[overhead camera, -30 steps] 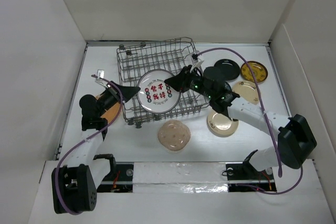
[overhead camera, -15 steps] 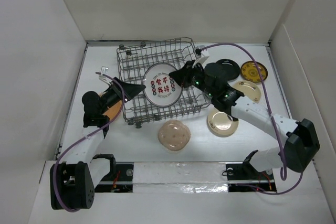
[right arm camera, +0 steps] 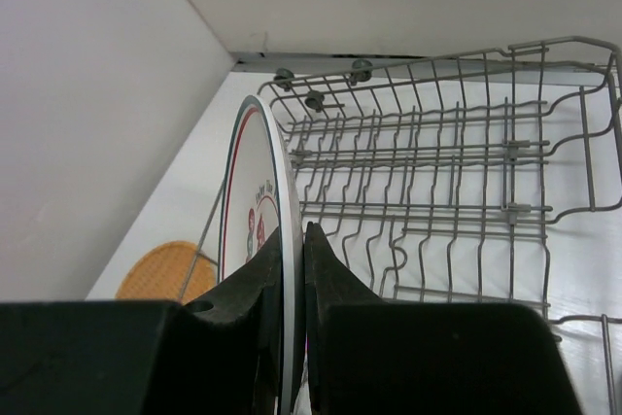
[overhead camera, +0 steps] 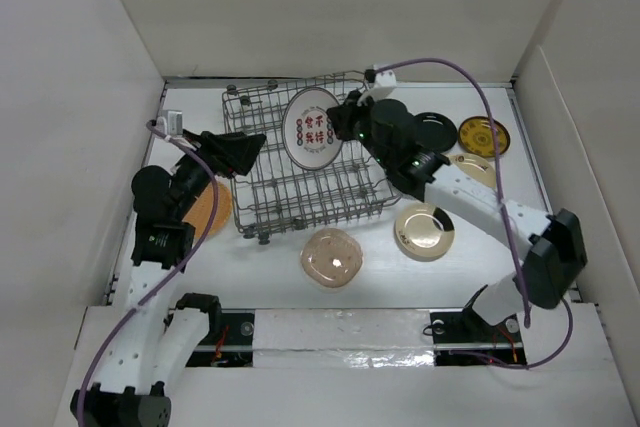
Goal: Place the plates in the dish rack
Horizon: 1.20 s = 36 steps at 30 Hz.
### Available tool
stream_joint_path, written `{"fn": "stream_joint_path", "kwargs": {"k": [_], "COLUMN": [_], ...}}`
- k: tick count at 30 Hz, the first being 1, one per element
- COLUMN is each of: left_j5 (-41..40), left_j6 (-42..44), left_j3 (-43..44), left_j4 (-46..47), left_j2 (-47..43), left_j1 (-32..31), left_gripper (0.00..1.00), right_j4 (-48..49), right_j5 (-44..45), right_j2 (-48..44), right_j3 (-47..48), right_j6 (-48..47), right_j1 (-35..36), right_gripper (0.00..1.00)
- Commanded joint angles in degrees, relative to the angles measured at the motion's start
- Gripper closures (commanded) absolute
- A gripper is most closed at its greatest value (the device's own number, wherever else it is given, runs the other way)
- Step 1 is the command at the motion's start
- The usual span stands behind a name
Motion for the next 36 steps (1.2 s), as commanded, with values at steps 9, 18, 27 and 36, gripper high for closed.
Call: {"fn": "stream_joint_path", "kwargs": {"k": [9,18,27,36], "left_j5": [-15.81,-18.36,-28.33,-31.64], "left_j6": [20.81,22.48,25.29,26.88], "left_j3": [2.35,0.14,1.81,1.64], "left_j4": [-19.09,-19.71,-22.51,-23.31], "left_j2": [-6.91,-8.23,-8.75,-7.79], "left_j1": [-3.25,-6.50,-7.73,-7.73], "left_gripper": [0.26,0.25,0.26,0.26], "right_j4": [-17.18,-25.54,-29.15,-30.11], "right_j5": [19.43,25.06,25.86,24.98], "right_j2": [27.71,40.90,49.60,54.53], "right_j3": [34.41,51.01,60.71,68.09], "right_j6": [-8.73,-10.22,-10.39,-9.43], "right_j1": [6.50,8.26,9.32,9.93], "right_gripper": [1.00,1.00,1.00,1.00]}}
